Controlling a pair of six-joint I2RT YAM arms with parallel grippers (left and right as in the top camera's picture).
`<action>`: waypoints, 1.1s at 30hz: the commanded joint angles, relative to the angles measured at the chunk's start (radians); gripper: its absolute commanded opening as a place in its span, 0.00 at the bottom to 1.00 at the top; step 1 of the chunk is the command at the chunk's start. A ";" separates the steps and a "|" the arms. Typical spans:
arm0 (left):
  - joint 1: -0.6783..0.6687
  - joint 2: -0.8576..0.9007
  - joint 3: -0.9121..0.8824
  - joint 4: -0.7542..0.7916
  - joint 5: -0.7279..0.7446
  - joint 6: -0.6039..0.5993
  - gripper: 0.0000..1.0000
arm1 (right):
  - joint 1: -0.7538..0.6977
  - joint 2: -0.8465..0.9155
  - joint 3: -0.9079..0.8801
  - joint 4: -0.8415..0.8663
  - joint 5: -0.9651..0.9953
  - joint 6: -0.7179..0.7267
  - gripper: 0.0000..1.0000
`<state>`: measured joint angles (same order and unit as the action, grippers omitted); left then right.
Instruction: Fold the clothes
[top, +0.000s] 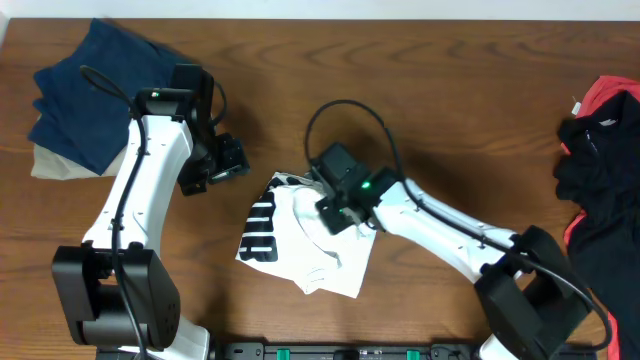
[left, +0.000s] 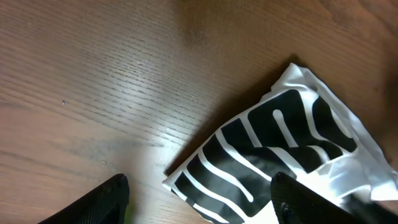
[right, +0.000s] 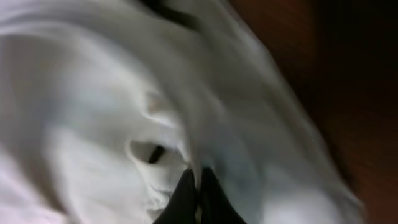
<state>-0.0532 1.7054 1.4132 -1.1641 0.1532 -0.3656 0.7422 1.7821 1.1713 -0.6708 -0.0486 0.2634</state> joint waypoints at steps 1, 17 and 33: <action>0.004 0.006 -0.007 -0.005 -0.005 0.006 0.74 | -0.084 -0.083 0.010 -0.077 0.167 0.046 0.06; 0.003 0.006 -0.011 -0.040 -0.005 0.040 0.75 | -0.251 -0.124 0.035 -0.271 0.034 -0.022 0.33; 0.003 0.006 -0.048 -0.021 -0.005 0.039 0.75 | -0.203 -0.050 -0.014 -0.175 -0.170 -0.029 0.36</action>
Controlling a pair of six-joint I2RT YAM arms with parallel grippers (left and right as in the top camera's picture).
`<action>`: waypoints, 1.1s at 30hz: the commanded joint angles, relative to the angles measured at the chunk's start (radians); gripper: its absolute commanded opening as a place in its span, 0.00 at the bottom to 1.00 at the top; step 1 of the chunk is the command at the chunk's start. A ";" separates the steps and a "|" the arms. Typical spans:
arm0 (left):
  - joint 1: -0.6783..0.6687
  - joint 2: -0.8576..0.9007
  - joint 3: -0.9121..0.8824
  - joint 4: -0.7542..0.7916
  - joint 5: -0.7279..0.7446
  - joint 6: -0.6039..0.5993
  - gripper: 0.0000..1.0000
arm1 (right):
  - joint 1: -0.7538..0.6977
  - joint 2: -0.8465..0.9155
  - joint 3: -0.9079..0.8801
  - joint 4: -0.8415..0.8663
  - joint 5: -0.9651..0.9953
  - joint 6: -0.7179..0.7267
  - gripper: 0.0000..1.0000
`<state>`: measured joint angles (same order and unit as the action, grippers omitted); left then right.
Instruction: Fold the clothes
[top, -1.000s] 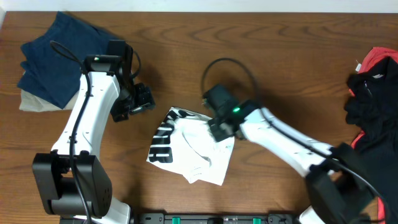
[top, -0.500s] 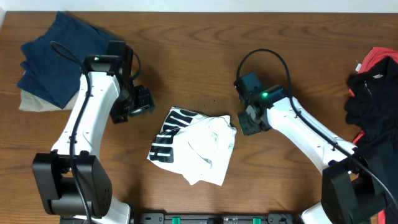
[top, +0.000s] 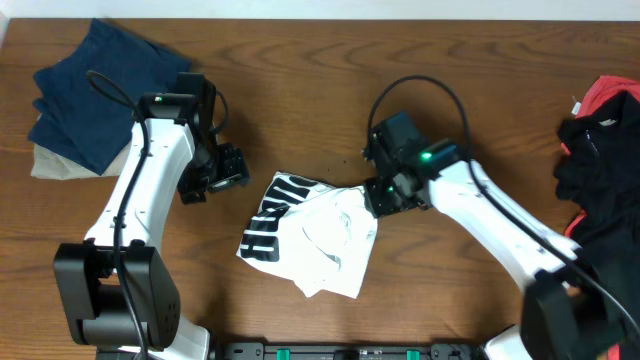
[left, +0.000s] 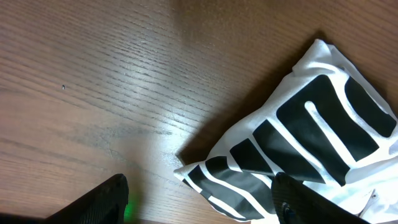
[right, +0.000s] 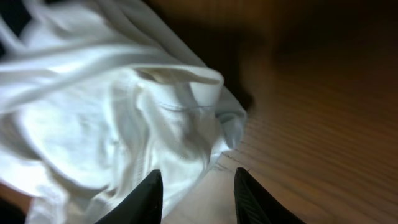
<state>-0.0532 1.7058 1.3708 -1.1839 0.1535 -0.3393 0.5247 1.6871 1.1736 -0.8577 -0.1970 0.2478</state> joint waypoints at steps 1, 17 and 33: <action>0.003 0.006 -0.006 0.000 -0.005 0.013 0.75 | 0.021 0.062 -0.016 0.023 -0.022 -0.013 0.35; 0.003 0.006 -0.006 0.000 -0.005 0.013 0.75 | -0.034 0.116 -0.016 -0.034 0.310 0.111 0.18; 0.003 0.006 -0.006 0.003 -0.005 0.013 0.75 | 0.018 -0.069 0.043 -0.071 -0.153 -0.011 0.35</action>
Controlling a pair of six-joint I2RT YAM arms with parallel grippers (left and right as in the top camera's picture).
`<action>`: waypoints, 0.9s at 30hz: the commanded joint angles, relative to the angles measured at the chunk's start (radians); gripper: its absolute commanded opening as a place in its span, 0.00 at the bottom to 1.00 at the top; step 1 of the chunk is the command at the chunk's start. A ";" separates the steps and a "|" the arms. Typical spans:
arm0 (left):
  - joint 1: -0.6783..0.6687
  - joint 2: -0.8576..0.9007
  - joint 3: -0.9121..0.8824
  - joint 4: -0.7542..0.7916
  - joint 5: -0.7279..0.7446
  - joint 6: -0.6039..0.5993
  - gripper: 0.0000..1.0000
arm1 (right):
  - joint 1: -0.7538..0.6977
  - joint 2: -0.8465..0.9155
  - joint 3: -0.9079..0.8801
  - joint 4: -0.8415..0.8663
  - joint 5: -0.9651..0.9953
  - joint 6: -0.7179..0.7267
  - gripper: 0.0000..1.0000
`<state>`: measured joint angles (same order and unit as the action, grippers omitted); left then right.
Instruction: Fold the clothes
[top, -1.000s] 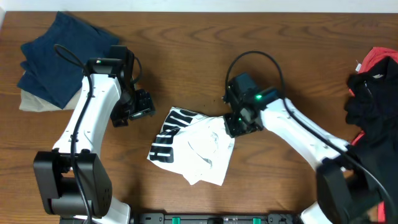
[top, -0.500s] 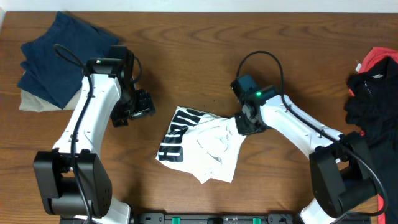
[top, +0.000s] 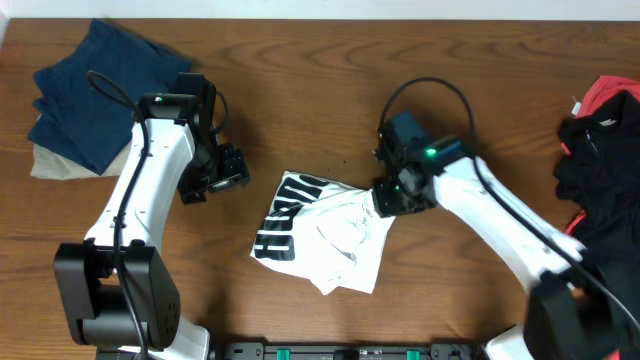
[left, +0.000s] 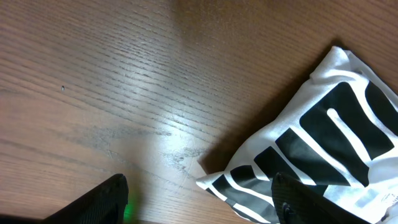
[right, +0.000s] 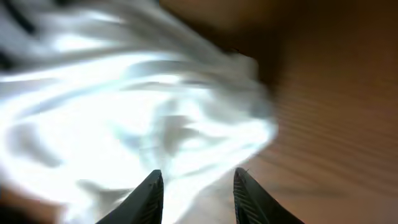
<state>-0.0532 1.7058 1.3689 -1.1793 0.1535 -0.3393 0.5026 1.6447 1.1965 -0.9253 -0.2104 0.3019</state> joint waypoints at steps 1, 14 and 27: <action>0.003 0.006 -0.004 0.000 -0.005 0.013 0.75 | 0.056 -0.023 0.017 -0.004 -0.138 -0.066 0.35; 0.003 0.006 -0.004 0.007 -0.005 0.013 0.76 | 0.286 0.140 -0.002 0.179 -0.098 -0.081 0.33; 0.003 0.006 -0.004 0.011 -0.006 0.013 0.75 | 0.267 0.164 0.022 0.179 -0.154 -0.059 0.02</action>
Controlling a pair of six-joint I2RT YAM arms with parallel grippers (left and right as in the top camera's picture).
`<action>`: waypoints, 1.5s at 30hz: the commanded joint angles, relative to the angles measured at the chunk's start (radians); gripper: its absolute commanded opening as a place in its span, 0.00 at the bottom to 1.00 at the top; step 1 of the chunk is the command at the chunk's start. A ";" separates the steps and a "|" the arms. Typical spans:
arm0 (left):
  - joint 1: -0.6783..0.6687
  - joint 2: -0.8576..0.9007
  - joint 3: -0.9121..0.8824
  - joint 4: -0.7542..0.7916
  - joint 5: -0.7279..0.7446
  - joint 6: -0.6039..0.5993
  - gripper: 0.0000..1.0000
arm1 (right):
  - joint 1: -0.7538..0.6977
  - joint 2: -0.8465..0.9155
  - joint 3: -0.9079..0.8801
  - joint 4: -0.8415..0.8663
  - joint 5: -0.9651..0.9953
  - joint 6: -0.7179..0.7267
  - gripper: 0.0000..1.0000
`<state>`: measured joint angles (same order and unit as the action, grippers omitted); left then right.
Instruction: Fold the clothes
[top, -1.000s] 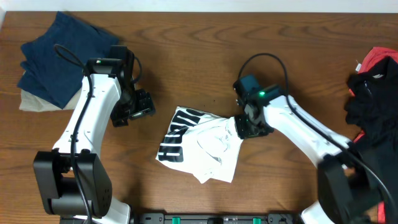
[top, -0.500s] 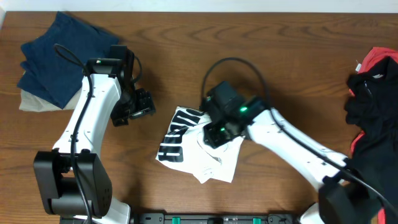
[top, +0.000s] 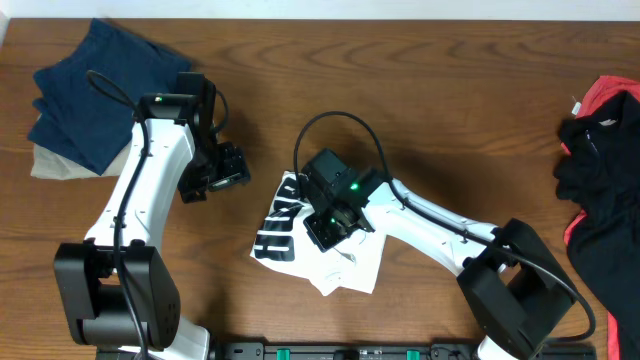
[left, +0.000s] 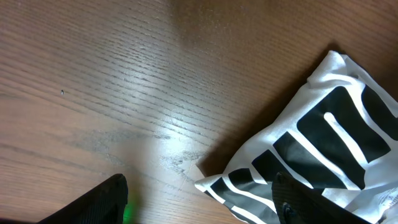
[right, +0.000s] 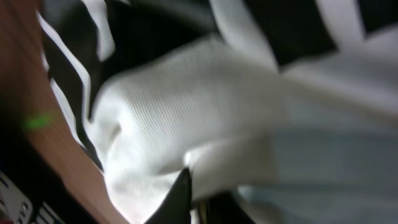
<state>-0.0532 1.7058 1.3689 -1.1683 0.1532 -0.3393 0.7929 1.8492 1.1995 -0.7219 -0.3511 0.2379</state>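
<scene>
A white shirt with black stripes (top: 345, 262) lies crumpled on the wooden table, a little below its middle. My right gripper (top: 322, 228) is down on the shirt's left half, shut on a fold of white fabric (right: 186, 106); its fingertips (right: 184, 198) pinch the cloth. My left gripper (top: 226, 168) hangs open above bare wood just left of the shirt. In the left wrist view the striped corner (left: 317, 149) lies between and beyond the open fingers (left: 112, 200).
A stack of folded dark blue clothes (top: 85, 90) on a beige piece (top: 48, 165) sits at the back left. A heap of black and red clothes (top: 600, 170) lies at the right edge. Bare wood runs along the far side.
My right gripper was open at the shirt's right edge; now it is over the shirt's left half, shut on white fabric. The shirt and my left arm have hardly moved.
First my right gripper was shut on fabric in the middle of the shirt. Then it stood open at the shirt's right edge, with the shirt drawn out rightward, then shifted slightly right. Now it grips the left half. My left gripper stayed open beside the shirt throughout.
</scene>
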 joint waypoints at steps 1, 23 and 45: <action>0.003 0.006 -0.004 0.000 -0.005 0.013 0.75 | -0.035 -0.054 0.025 -0.049 -0.012 0.005 0.01; -0.002 0.006 -0.004 -0.035 -0.004 0.013 0.75 | -0.133 -0.108 -0.023 -0.415 0.248 0.148 0.17; -0.291 0.006 -0.184 0.168 0.098 0.058 0.77 | -0.190 -0.244 -0.169 -0.261 0.101 0.059 0.22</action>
<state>-0.3195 1.7058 1.2266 -1.0161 0.2417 -0.2913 0.5896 1.5726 1.0874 -1.0225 -0.2619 0.2569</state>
